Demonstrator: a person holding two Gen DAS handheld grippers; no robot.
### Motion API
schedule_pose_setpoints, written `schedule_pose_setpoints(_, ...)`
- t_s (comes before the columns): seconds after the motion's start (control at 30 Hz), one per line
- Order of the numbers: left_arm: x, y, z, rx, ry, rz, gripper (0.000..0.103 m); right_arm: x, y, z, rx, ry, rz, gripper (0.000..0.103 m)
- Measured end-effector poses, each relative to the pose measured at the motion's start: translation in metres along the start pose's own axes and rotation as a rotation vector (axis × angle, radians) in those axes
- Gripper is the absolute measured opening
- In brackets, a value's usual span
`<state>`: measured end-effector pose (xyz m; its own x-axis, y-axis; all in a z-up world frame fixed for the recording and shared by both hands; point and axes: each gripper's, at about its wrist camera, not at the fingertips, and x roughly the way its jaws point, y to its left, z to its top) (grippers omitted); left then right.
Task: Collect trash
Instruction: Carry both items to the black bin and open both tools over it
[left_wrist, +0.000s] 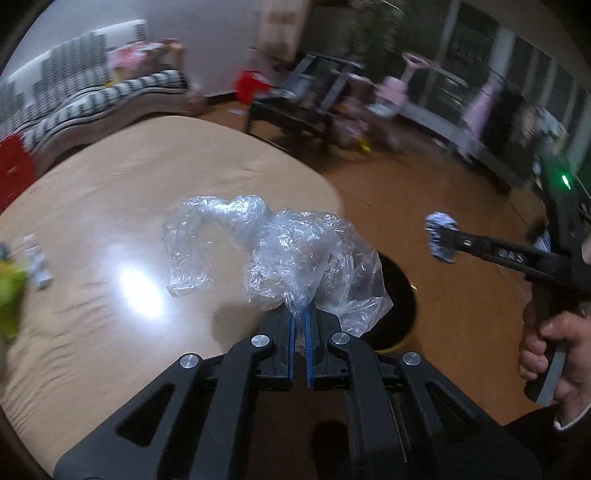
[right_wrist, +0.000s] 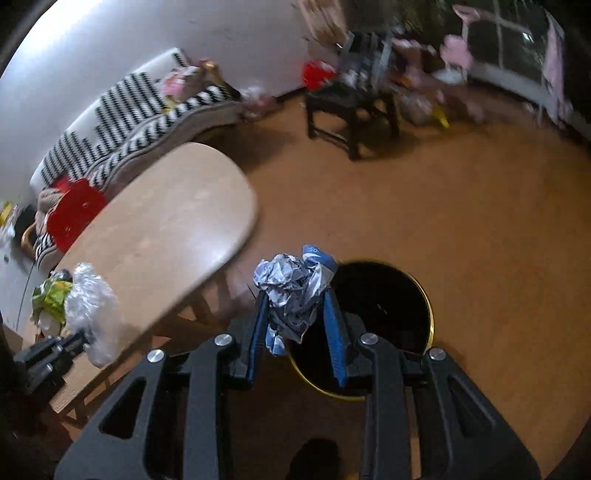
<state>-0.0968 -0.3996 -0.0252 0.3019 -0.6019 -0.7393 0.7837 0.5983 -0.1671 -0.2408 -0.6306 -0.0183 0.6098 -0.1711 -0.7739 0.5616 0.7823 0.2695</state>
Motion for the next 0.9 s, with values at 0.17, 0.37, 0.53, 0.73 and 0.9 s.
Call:
schedule_pose_setpoints(0.17, 0.051, -0.052, -0.005, 0.064, 0.069, -0.074, 0.003, 0.013, -0.031, -0.002, 0.065, 0.035, 0.008, 0.030)
schedule_pose_setpoints(0.37, 0.080, -0.077, -0.008, 0.108, 0.100, -0.115, 0.003, 0.026, -0.044, 0.007, 0.115, 0.053, 0.013, 0.030)
schedule_pose_setpoints(0.53, 0.103, -0.070, -0.003, 0.108, 0.130, -0.102, 0.003, 0.031, -0.052, 0.005, 0.144, 0.065, 0.012, 0.031)
schedule_pose_setpoints(0.73, 0.126, -0.076, 0.004, 0.114, 0.155, -0.126, 0.003, 0.036, -0.063, 0.002, 0.181, 0.072, 0.009, 0.032)
schedule_pose_setpoints(0.9, 0.143, -0.087, 0.011, 0.112, 0.145, -0.146, 0.009, 0.037, -0.070, 0.003, 0.217, 0.071, 0.017, 0.071)
